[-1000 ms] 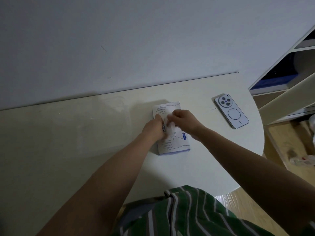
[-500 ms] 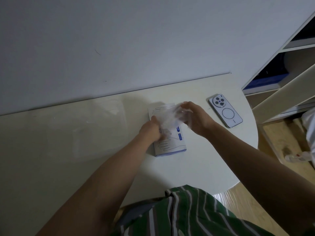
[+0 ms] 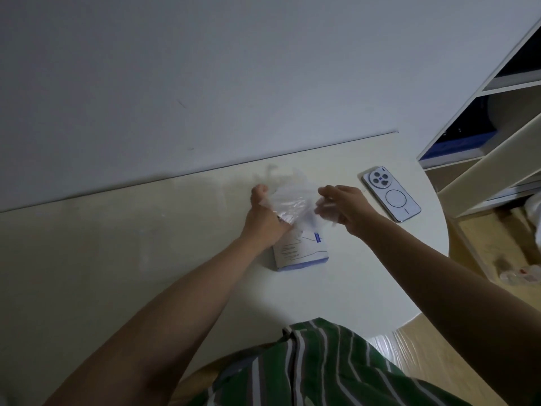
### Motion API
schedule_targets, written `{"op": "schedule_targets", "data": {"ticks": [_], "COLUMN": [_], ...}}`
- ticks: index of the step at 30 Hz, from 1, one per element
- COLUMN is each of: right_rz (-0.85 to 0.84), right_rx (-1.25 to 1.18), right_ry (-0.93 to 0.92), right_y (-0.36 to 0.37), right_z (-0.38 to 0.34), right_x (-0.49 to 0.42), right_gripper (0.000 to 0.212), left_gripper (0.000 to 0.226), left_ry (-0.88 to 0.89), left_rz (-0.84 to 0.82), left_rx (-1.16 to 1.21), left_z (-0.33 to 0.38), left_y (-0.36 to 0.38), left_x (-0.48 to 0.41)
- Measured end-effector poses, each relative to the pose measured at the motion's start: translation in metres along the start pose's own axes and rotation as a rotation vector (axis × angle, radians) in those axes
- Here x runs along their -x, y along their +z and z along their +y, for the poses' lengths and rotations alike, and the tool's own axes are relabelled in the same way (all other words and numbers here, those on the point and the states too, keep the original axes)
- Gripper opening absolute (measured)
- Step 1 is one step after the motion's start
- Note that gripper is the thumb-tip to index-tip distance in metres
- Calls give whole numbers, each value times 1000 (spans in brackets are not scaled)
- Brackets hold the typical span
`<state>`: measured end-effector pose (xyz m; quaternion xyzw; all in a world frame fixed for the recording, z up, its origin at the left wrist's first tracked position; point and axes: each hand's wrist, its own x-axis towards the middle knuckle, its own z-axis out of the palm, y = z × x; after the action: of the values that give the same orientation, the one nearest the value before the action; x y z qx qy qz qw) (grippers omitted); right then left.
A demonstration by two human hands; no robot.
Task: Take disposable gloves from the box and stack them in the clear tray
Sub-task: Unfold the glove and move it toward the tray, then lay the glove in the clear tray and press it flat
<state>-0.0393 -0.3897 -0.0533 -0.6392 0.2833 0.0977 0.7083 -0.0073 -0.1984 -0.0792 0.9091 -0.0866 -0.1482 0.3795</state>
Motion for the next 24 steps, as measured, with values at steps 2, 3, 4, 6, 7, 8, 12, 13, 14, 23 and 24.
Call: {"op": "schedule_targets", "data": {"ticks": [2,3,4,6,7,8,12,13,14,23,24], "right_rz": [56,69,69,48,41,42,-11,-41,-64,-512,-528], "right_rx": [41,60,81,111,118,120,79,31,-39,-160,-98], "right_ry": [-14,-19,-21,-21,-17,-4,146,176,186,-48,-77], "right_y": [6,10,15,26,33,37,53,57,60,124,136], "right_z": [-4,-7,-10,-16,-18,-21,-32,-33,-35,-45,-43], "right_x": [1,1,2,5,6,7,10,11,12,20,20], "right_gripper": [14,14,14,14,14,13,16,19,20,54,53], "left_gripper": [106,109,108,99,96,93,56,38,22,12,11], "left_ry": [147,252,363,574,658,733,910,917,911,-178,-267], "left_rz": [191,289,381,524,561,578,600,600,571,145,121], "left_rx": [101,65,-32,-282,-379,-458,-633,-603,-545,766,756], "left_z": [7,9,10,12,11,10,0,-2,-3,-31,-39], "left_y": [-4,-6,-9,-19,-25,-29,-46,-52,-58,-115,-123], "left_x": [8,12,14,18,19,20,27,27,27,33,34]}}
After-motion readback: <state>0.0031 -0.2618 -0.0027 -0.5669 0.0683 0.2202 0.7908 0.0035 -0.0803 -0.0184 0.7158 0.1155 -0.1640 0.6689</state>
